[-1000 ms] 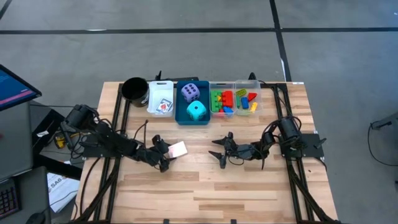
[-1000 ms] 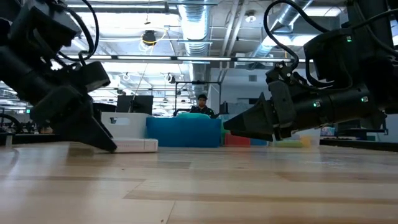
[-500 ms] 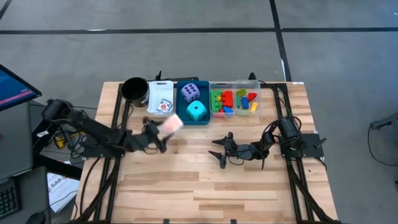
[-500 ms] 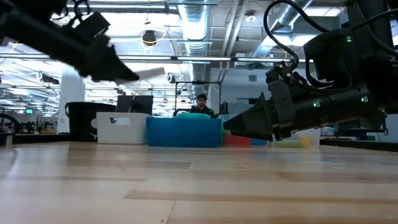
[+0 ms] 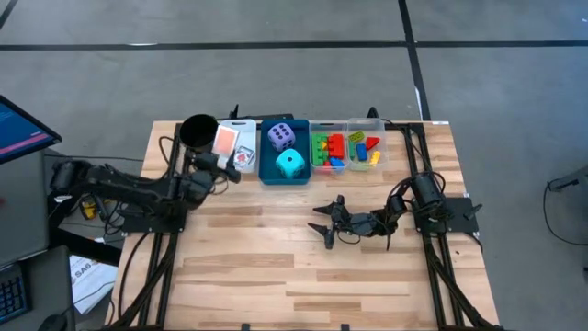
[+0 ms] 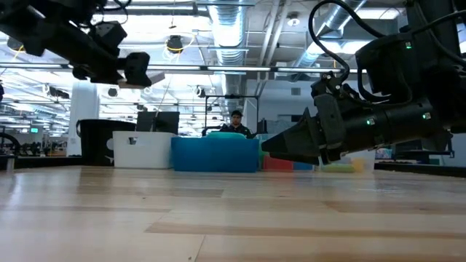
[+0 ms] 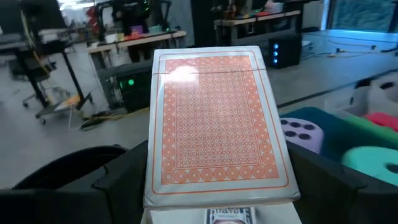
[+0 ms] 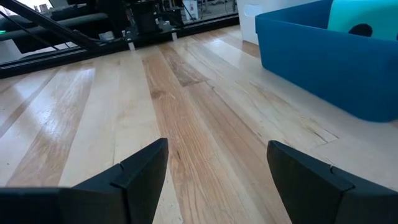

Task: Pick & Place Toys
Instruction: Put the orange playing card into the white bin

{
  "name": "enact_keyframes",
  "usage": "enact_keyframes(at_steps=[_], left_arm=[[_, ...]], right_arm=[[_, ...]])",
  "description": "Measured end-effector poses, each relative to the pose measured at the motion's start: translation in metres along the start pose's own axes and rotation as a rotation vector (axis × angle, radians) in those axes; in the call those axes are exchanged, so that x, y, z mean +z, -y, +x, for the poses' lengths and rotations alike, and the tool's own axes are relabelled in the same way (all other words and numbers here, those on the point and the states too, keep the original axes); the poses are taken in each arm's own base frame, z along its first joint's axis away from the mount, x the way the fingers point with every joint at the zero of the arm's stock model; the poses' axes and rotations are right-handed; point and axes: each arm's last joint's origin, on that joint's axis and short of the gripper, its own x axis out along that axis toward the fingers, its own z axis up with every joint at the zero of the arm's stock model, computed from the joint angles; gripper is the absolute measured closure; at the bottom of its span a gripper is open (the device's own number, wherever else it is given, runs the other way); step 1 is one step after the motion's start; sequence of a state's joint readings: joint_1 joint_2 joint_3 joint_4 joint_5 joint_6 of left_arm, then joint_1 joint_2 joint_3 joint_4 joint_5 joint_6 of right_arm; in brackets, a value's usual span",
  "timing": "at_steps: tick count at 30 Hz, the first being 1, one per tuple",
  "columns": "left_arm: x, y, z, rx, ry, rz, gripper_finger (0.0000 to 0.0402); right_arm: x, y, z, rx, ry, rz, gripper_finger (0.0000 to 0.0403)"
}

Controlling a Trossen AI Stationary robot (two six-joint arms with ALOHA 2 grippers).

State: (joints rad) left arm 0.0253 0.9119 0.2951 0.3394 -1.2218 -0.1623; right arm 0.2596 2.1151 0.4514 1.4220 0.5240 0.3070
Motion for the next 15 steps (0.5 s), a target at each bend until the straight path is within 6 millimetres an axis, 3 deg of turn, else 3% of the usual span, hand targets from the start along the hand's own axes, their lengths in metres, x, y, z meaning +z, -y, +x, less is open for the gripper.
enact_keyframes(at_steps=[9,15], left_arm=[[0.001,-0.015,0.039,-0.044,-0.05,-0.094,0.01],[-0.012,-0.014,0.056,-0.06,-0.118,-0.075,0.0096]], right_arm=[[0.003,-0.004,0.005,0.006,0.019,-0.001,0.0133],[0.006,-0.008,0.01,0.007,0.022,-0.017,0.0133]])
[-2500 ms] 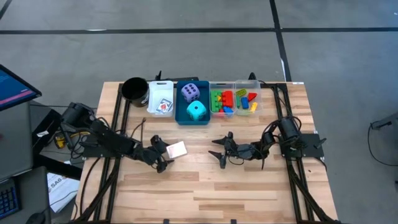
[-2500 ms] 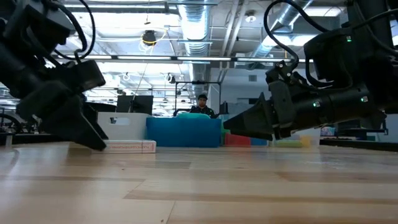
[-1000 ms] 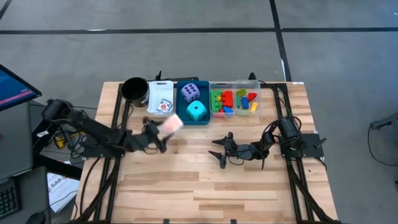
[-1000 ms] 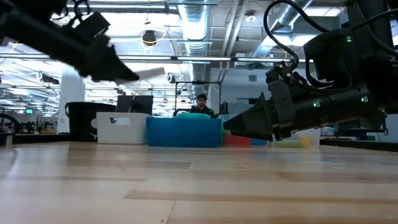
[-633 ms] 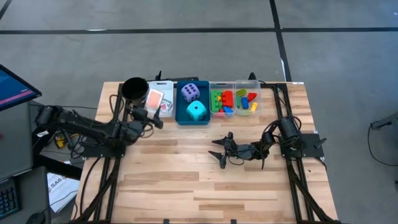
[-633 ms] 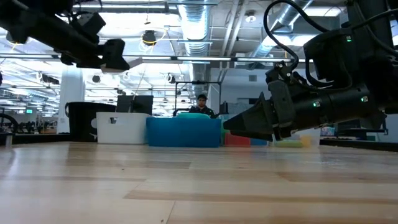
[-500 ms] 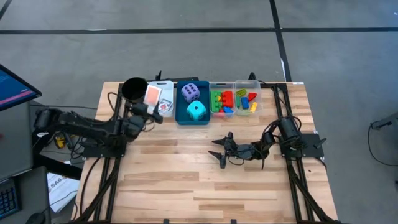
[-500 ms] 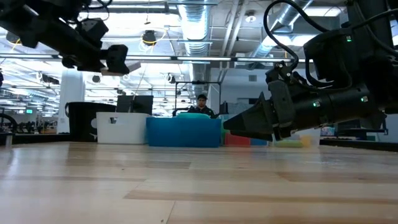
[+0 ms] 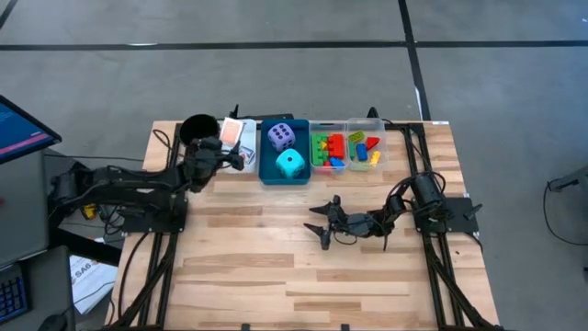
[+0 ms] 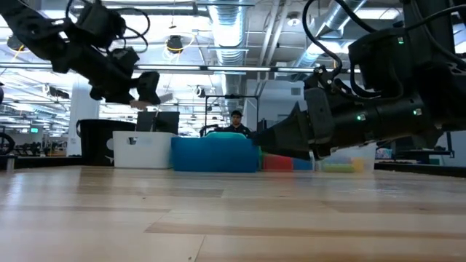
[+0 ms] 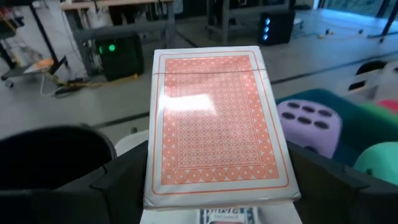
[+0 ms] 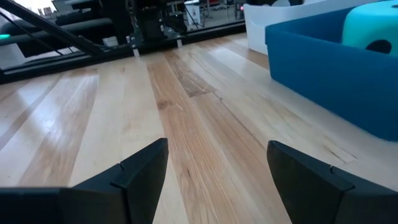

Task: Pick & Place Toys
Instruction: Put the orange playing card into the white bin, then return to Home Position

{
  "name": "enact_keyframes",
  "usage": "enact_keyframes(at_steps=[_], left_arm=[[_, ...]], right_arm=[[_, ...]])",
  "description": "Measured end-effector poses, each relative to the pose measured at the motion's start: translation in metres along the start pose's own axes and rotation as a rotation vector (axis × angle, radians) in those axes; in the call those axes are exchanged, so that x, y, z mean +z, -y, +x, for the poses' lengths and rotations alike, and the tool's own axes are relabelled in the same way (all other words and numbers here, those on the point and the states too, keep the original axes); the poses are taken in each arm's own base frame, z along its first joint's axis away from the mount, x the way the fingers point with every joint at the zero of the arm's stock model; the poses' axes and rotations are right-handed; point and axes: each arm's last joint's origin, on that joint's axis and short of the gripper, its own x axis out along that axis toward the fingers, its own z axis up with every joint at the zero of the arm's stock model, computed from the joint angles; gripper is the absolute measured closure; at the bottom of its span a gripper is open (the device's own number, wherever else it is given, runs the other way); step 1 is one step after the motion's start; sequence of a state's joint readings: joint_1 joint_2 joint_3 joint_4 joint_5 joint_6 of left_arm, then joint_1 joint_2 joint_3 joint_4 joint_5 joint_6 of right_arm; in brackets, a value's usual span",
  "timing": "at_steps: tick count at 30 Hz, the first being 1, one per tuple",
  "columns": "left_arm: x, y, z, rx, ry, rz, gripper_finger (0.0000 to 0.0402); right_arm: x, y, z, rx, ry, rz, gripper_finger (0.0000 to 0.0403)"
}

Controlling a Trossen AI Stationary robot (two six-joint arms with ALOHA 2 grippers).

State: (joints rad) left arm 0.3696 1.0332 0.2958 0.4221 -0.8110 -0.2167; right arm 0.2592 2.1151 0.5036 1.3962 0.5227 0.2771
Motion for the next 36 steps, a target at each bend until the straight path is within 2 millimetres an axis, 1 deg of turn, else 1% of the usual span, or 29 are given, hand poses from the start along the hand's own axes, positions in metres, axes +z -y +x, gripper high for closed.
enact_keyframes(at_steps=[3,6,10,13,15,17,21,23,26,30,33,36], left_arm=[[-0.006,0.001,0.006,0.014,-0.028,-0.002,0.0077],[-0.01,0.002,0.009,0.022,-0.043,0.008,0.0049],[-0.012,0.005,0.011,-0.008,-0.049,0.006,0.0021],[-0.01,0.006,0.011,-0.045,-0.041,-0.011,0.0009],[-0.009,0.008,0.011,-0.086,-0.033,-0.027,0.0005],[-0.007,0.011,0.01,-0.142,-0.031,-0.038,0.0004],[-0.009,0.019,0.005,-0.311,-0.061,-0.031,0.0007],[-0.01,0.024,0.001,-0.423,-0.086,-0.023,0.0009],[-0.012,0.033,-0.007,-0.585,-0.12,-0.015,0.001],[-0.008,0.039,-0.022,-0.746,-0.13,-0.029,0.001],[-0.003,0.042,-0.036,-0.84,-0.114,-0.034,0.001],[0.003,0.042,-0.048,-0.898,-0.086,-0.043,0.001]], right_arm=[[-0.001,0.0,0.0,-0.001,-0.008,-0.004,0.0133],[-0.001,0.0,0.0,-0.001,-0.01,-0.005,0.0133],[-0.002,0.0,0.0,-0.003,-0.017,-0.009,0.0133],[-0.002,0.0,0.0,-0.003,-0.017,-0.006,0.0133],[-0.001,0.0,0.0,0.015,-0.021,0.012,0.0133],[0.003,0.0,0.0,0.067,-0.032,0.041,0.0133],[0.02,0.004,-0.01,0.171,-0.044,0.112,0.0133],[0.032,0.004,-0.021,0.192,-0.032,0.113,0.0133],[0.05,0.0,-0.046,0.197,-0.006,0.09,0.0133],[0.069,-0.01,-0.09,0.177,-0.003,0.05,0.0133],[0.077,-0.014,-0.125,0.194,-0.039,0.03,0.0133],[0.085,-0.014,-0.15,0.234,-0.022,0.054,0.0133]])
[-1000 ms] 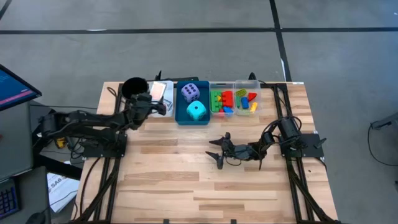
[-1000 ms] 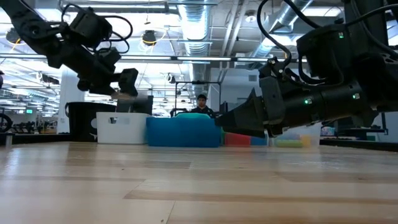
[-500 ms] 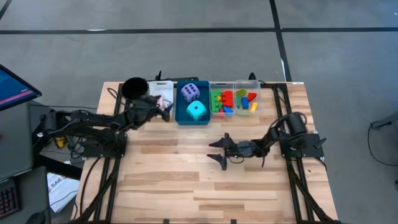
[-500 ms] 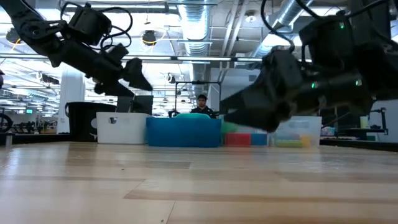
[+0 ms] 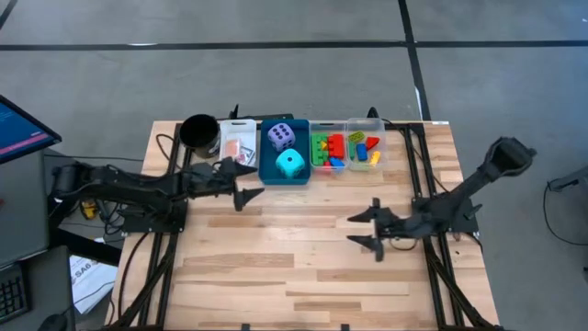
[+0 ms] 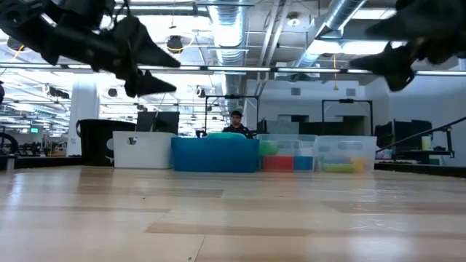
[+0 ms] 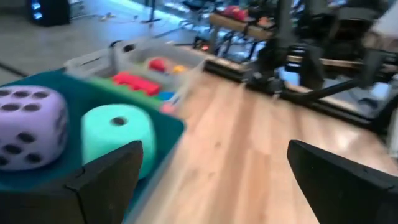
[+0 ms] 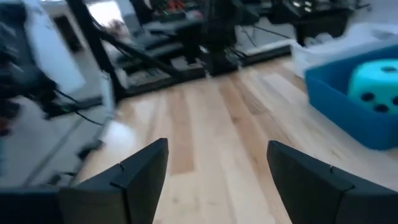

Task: Pick & Place Toys
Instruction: Return to Home Position

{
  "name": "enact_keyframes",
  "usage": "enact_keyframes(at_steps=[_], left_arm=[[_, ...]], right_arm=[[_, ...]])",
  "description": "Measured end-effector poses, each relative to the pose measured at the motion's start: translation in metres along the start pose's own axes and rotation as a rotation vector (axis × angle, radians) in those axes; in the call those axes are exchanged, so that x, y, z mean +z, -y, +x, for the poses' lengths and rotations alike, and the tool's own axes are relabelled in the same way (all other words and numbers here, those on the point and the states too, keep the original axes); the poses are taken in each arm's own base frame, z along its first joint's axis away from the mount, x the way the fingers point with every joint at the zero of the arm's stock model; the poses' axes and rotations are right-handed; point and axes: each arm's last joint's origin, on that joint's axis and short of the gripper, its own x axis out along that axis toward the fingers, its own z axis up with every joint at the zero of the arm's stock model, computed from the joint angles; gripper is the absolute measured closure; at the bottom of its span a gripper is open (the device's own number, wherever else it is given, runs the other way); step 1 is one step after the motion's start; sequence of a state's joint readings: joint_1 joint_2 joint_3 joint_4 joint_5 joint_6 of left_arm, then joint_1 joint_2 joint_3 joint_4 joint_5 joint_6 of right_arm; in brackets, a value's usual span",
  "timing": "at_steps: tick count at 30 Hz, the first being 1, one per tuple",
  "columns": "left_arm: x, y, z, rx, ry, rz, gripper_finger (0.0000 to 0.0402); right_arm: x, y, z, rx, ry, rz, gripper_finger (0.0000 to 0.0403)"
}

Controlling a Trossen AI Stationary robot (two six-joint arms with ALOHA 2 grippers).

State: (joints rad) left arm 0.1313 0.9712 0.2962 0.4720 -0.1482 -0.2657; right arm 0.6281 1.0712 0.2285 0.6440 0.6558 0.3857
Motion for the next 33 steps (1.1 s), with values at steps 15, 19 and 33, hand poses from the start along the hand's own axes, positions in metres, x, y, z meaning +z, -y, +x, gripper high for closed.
enact_keyframes(at_steps=[15,19,33], left_arm=[[-0.003,0.038,-0.031,-0.232,-0.046,0.045,0.001],[0.0,0.046,-0.037,-0.289,-0.022,0.048,0.001],[0.0,0.051,-0.045,-0.335,-0.025,0.018,0.001]], right_arm=[[-0.014,0.026,0.005,0.214,-0.017,-0.018,0.0138],[-0.016,0.034,0.008,0.314,0.056,-0.022,0.0151],[-0.038,0.056,0.018,0.175,-0.079,0.154,0.0174]])
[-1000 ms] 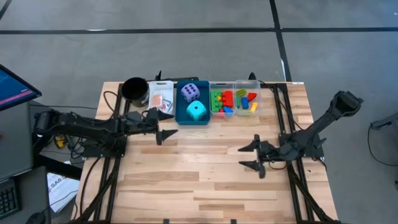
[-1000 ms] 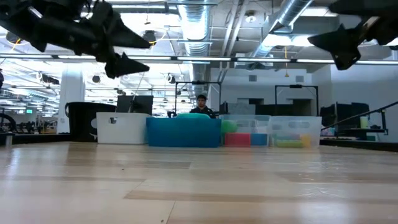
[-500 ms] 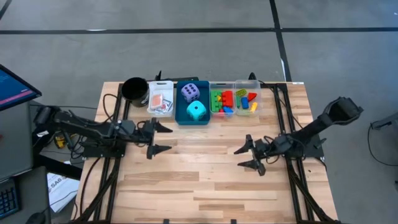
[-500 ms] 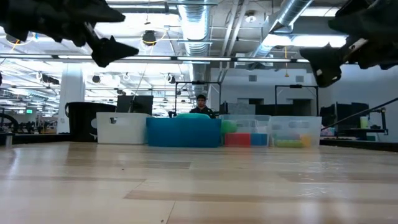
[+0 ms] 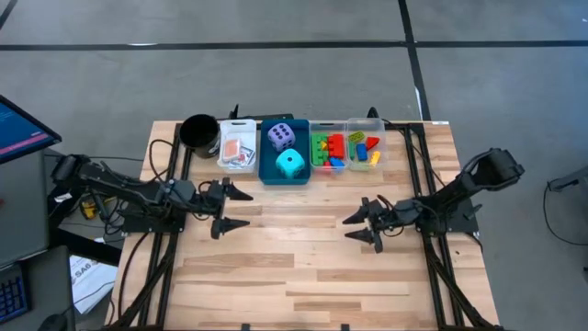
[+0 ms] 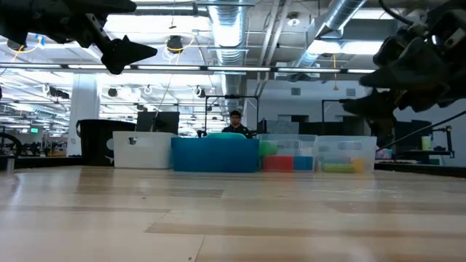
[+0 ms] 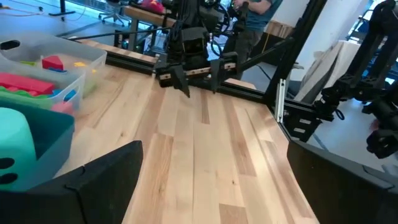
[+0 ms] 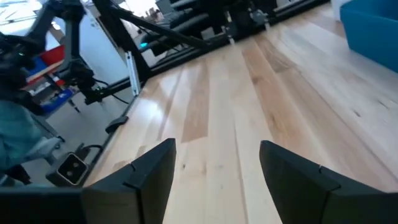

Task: Pick & Place Toys
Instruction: Return to Home Position

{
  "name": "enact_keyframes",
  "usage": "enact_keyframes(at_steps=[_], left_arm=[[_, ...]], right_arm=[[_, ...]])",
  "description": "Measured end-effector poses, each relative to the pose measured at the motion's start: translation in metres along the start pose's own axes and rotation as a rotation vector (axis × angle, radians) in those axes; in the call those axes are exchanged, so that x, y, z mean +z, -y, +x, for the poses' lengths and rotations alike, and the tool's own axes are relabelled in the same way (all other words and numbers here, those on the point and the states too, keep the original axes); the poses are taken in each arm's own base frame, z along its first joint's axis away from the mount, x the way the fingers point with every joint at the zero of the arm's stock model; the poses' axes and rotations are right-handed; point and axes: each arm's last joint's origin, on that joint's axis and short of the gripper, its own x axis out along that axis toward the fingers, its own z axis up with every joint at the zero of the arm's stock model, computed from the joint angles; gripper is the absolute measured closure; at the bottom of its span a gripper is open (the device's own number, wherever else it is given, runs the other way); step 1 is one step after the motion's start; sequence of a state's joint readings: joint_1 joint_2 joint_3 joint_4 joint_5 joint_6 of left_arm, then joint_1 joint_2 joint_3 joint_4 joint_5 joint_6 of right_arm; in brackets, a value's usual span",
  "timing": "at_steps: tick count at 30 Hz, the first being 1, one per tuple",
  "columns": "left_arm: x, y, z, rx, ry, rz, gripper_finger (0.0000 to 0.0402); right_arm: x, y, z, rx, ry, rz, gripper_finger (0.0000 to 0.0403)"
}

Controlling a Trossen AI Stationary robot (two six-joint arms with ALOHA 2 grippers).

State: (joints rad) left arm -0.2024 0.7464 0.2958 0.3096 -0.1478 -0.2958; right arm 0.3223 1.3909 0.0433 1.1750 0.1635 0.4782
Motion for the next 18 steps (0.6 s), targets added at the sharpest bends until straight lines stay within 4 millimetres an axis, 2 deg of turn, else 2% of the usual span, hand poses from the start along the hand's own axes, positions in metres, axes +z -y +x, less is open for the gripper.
enact_keyframes(at_steps=[13,18], left_arm=[[0.001,0.0,0.0,-0.002,0.007,-0.001,0.001],[0.001,-0.001,-0.006,-0.013,0.047,-0.008,0.001]], right_arm=[[-0.015,0.016,0.005,-0.106,-0.11,-0.012,0.0174],[-0.011,0.019,-0.001,-0.142,-0.142,-0.011,0.0174]])
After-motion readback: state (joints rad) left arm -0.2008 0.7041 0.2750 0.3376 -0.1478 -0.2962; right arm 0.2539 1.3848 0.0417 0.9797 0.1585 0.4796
